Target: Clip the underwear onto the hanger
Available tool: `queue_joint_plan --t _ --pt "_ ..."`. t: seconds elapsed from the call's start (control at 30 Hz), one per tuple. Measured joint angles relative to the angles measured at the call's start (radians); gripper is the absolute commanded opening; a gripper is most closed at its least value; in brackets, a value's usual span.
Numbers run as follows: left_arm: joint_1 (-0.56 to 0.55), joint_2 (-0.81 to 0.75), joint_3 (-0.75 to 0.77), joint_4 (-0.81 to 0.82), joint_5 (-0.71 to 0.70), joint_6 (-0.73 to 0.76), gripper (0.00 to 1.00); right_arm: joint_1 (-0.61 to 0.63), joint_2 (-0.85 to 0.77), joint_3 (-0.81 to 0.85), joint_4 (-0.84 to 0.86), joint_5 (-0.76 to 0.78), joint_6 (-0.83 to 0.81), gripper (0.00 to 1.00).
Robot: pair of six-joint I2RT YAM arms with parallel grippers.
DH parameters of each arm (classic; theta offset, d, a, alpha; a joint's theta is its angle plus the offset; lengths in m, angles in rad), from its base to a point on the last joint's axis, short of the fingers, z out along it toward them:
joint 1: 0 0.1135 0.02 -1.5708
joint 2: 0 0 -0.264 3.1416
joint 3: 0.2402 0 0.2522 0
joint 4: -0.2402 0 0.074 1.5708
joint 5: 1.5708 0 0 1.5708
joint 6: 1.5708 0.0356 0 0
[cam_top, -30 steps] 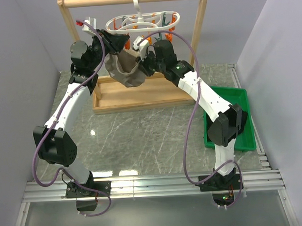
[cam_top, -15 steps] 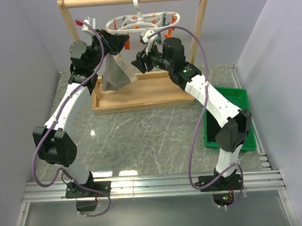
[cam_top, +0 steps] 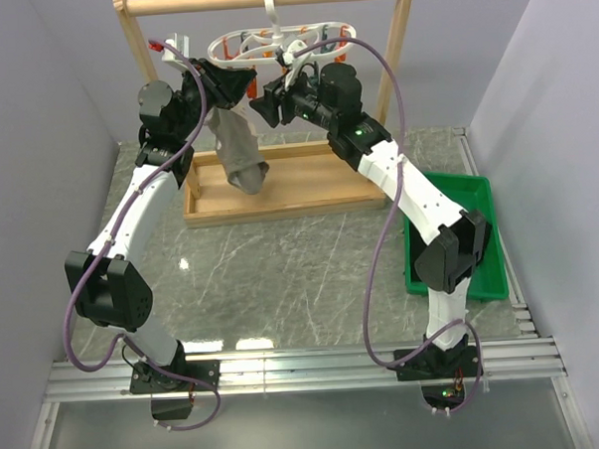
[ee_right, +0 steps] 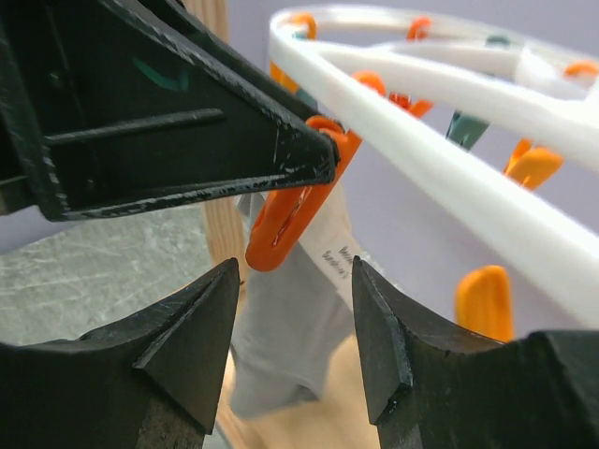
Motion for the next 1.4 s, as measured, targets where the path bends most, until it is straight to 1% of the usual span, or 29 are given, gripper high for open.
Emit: queue_joint_plan --t 0.17,0.3,0.4,0.43,0.5,0.53,0.63,0.77,0.87,0.9,1.13,1.27,1.4 --pt "0.0 0.0 0.0 0.0 0.001 -0.001 0.0 0.002 0.046 0.042 -0.002 0.002 0.034 0.57" --pt "0.0 0.0 0.0 0.001 0.001 0.0 0.0 0.005 0.086 0.097 0.008 0.016 0.057 0.54" --pt "0.002 0.0 0.0 0.002 0.0 0.0 0.0 0.008 0.087 0.097 0.012 0.019 0.067 0.43" --pt "0.002 0.0 0.0 0.003 0.0 0.0 0.0 0.01 0.087 0.097 0.013 0.019 0.068 0.34" --pt "0.002 0.0 0.0 0.006 -0.003 0.0 0.0 0.015 0.088 0.098 0.013 0.018 0.068 0.21" --pt "0.002 0.0 0.0 0.007 -0.002 0.0 0.0 0.017 0.089 0.098 0.012 0.024 0.065 0.11" --pt "0.006 0.0 0.0 0.01 -0.002 0.0 0.0 0.013 0.089 0.097 0.016 0.038 0.063 0.0" --pt "0.006 0.0 0.0 0.005 -0.003 0.001 0.01 0.013 0.089 0.088 0.029 0.038 0.032 0.0" --pt "0.006 0.0 0.005 -0.005 -0.006 0.002 0.07 0.013 0.088 0.067 0.063 0.037 0.008 0.0" --pt "0.006 0.0 0.008 -0.013 -0.007 0.002 0.11 0.013 0.087 0.055 0.078 0.038 -0.003 0.0" --pt "0.006 0.013 0.053 -0.087 -0.006 -0.019 0.19 0.013 0.071 -0.011 0.168 0.047 -0.085 0.0" --pt "0.006 0.023 0.075 -0.114 0.0 -0.027 0.29 0.015 0.062 -0.042 0.199 0.053 -0.132 0.0" --pt "0.006 0.027 0.092 -0.143 -0.001 -0.039 0.33 0.015 0.06 -0.055 0.222 0.057 -0.163 0.0"
